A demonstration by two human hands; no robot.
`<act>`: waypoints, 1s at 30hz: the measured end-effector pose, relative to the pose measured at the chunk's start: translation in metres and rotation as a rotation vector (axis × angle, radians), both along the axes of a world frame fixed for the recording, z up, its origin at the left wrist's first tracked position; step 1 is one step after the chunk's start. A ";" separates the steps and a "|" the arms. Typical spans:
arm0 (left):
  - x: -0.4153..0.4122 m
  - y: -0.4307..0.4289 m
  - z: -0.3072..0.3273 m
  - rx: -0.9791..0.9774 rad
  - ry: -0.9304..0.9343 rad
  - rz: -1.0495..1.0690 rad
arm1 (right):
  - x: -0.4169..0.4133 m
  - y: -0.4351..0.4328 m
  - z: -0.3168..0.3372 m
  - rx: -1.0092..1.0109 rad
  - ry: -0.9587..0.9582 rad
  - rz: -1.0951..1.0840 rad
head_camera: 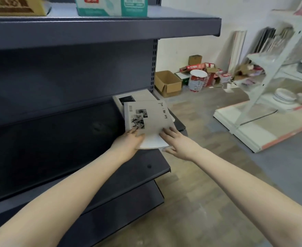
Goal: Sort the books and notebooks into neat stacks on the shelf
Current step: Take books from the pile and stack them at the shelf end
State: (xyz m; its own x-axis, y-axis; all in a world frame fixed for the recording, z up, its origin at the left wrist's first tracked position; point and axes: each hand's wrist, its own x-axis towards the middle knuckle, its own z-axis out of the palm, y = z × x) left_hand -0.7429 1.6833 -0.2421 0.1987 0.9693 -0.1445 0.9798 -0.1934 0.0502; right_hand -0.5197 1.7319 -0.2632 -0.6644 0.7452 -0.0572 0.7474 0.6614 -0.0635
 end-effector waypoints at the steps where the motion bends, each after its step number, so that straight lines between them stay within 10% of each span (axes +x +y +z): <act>1: 0.003 0.002 0.001 -0.018 0.005 -0.004 | 0.004 0.001 0.000 -0.042 -0.015 -0.035; 30: 0.035 0.048 -0.032 0.123 -0.079 0.262 | -0.012 0.081 -0.002 -0.118 0.098 -0.216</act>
